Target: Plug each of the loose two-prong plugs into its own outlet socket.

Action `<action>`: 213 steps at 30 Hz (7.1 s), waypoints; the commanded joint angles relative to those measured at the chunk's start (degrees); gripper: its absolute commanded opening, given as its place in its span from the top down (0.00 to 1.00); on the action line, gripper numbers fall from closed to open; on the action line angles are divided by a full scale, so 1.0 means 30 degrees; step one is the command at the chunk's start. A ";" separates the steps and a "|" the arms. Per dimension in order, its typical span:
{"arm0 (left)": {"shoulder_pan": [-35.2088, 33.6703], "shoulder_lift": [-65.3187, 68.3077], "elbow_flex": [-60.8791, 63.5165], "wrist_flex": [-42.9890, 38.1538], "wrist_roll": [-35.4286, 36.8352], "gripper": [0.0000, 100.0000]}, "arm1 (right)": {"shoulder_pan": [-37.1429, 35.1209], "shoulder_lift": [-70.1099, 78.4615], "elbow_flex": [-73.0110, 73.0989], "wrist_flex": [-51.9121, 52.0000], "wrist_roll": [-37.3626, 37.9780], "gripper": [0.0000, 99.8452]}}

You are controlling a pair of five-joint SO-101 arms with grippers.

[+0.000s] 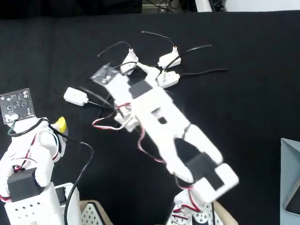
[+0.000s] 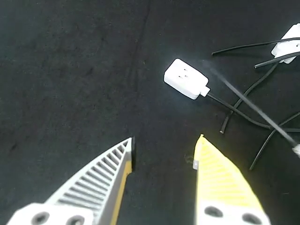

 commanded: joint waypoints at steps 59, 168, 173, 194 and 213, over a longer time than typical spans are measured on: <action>0.0103 -0.0147 0.8396 -0.7004 0.0059 0.79 | 0.5919 -0.9802 1.4462 -0.6212 0.0117 0.82; 0.2945 3.9297 -2.5040 0.1143 0.8850 0.72 | 0.5597 -1.3641 1.6777 -0.8147 -0.3282 0.99; 0.2681 3.9179 -2.5040 0.1172 0.8791 0.77 | 0.5656 -1.3641 1.6747 -0.8147 -0.3282 0.99; 0.2974 3.0271 -2.5656 0.6418 -0.5451 0.97 | 0.7355 -1.3670 1.6366 -0.8117 -0.3253 0.99; 0.7839 2.2711 -1.3026 0.3048 -1.6703 0.97 | 0.9788 -1.3670 1.5751 -0.8264 -0.3223 0.99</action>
